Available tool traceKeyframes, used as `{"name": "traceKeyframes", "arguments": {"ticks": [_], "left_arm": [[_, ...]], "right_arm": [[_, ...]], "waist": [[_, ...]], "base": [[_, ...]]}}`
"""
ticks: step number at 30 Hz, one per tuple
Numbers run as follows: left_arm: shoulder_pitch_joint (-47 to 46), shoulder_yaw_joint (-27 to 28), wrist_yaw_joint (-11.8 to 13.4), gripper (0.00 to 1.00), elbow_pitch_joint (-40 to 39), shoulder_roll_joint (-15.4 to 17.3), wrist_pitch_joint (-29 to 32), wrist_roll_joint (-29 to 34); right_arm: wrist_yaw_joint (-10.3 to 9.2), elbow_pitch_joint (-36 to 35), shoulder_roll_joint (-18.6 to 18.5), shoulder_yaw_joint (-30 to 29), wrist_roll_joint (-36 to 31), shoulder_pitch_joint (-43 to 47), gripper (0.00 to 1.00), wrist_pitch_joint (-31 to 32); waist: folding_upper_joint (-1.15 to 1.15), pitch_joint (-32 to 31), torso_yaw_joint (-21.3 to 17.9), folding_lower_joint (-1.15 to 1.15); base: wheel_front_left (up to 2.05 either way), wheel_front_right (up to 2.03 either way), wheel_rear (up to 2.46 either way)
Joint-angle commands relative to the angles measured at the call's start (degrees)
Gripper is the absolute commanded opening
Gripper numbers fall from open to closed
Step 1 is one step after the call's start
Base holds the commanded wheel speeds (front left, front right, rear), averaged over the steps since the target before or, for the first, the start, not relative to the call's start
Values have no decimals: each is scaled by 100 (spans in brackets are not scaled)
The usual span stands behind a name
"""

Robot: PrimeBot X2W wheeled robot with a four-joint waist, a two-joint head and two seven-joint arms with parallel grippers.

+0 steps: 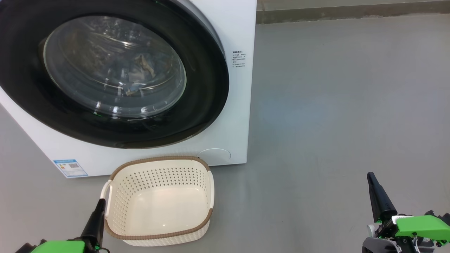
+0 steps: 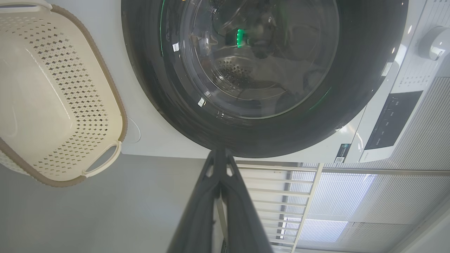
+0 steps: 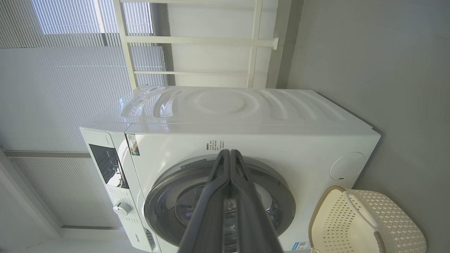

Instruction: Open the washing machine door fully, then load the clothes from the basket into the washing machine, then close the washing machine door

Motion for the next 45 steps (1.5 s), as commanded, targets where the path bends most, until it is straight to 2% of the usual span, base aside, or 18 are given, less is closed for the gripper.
{"name": "traceKeyframes", "arguments": {"ticks": [1,45], "left_arm": [[-242,199,-11,0,-167,71,17,-49],[-241,199,-11,0,-167,71,16,-49]], "right_arm": [[9,-173,-19,133,25,-58,0,44],[9,-173,-19,133,25,-58,0,44]], "waist": [[0,0,0,0],[0,0,0,0]], "base": [[0,0,0],[0,0,0]]}}
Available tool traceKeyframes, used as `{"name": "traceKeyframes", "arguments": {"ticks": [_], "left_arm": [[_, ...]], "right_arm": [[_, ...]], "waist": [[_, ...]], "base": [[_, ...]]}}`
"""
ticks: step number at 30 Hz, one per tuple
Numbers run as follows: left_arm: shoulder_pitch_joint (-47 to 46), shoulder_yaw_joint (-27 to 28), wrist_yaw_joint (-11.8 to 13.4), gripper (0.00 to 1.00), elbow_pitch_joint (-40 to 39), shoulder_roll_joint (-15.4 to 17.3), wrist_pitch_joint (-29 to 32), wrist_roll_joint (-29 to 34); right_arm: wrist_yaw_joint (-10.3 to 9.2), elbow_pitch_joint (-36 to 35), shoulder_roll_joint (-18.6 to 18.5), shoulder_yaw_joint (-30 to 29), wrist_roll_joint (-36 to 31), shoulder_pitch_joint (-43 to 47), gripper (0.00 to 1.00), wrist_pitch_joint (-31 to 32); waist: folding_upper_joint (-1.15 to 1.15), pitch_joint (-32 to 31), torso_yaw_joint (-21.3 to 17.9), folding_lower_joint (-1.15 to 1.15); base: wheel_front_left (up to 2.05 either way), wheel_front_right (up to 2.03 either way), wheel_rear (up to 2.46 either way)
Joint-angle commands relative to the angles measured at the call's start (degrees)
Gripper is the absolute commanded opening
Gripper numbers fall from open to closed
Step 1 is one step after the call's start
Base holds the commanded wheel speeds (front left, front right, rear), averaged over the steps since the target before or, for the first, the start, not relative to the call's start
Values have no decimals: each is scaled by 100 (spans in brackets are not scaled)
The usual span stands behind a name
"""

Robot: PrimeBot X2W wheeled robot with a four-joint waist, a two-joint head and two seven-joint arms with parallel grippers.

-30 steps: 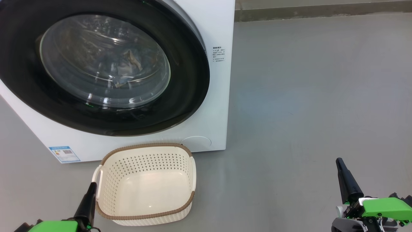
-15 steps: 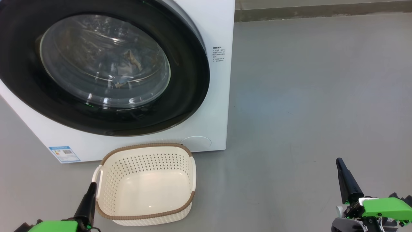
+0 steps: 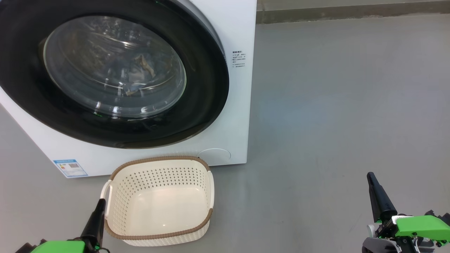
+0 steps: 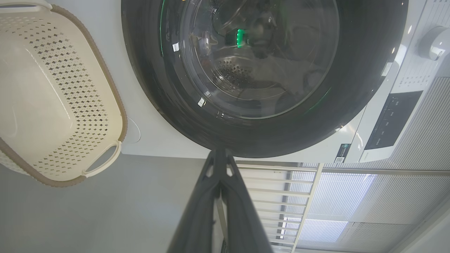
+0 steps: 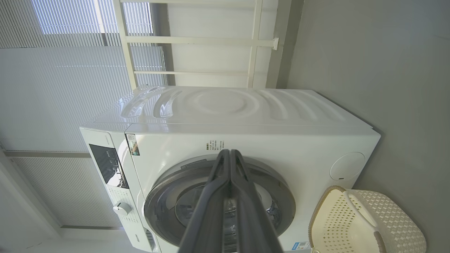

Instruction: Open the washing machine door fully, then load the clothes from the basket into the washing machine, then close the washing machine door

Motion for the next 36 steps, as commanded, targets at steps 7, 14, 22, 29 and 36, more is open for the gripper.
{"name": "traceKeyframes", "arguments": {"ticks": [7,14,22,29,36], "left_arm": [[-241,198,-11,0,-167,71,17,-49],[-241,198,-11,0,-167,71,17,-49],[-241,198,-11,0,-167,71,17,-49],[-241,198,-11,0,-167,71,17,-50],[-241,198,-11,0,-167,71,17,-50]], "right_arm": [[9,-173,-19,133,25,-58,0,44],[9,-173,-19,134,25,-58,0,43],[9,-173,-19,134,25,-58,0,43],[9,-173,-19,134,25,-58,0,43],[9,-173,-19,134,26,-58,0,43]], "waist": [[0,0,0,0],[0,0,0,0],[0,0,0,0],[0,0,0,0],[0,0,0,0]], "base": [[0,0,0],[0,0,0],[0,0,0],[0,0,0],[0,0,0]]}}
